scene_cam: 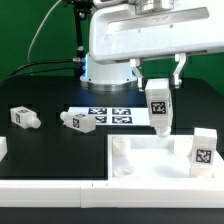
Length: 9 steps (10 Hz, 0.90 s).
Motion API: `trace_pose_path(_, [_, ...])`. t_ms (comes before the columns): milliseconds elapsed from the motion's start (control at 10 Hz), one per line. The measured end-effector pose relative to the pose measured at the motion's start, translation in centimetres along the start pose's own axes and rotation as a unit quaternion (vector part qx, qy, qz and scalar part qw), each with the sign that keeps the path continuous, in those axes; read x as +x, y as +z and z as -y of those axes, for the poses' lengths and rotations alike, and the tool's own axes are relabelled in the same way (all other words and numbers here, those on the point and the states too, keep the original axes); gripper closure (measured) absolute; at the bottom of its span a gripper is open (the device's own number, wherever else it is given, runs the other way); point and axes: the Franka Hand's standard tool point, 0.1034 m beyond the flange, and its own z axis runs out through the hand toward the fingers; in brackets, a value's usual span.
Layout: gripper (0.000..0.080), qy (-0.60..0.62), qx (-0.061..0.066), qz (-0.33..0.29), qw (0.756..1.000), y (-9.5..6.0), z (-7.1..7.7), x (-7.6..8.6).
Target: Assemble square table
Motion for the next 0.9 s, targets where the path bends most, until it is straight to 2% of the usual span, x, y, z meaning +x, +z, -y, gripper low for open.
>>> trace_pose_path(100, [0.0514, -0.022, -0.007, -0.008, 1.000, 0.6, -0.9, 0.3])
trace_pose_path(300, [0.0514, -0.049, -0.007, -0.045, 0.998, 0.7, -0.2, 1.7])
trace_pose_path(600, [0.0514, -0.050, -0.009, -0.046, 0.998, 0.9, -0.4, 1.6])
trace_pose_path(900, [0.0514, -0.063, -0.026, -0.064, 0.996, 2.8, -2.5, 1.5])
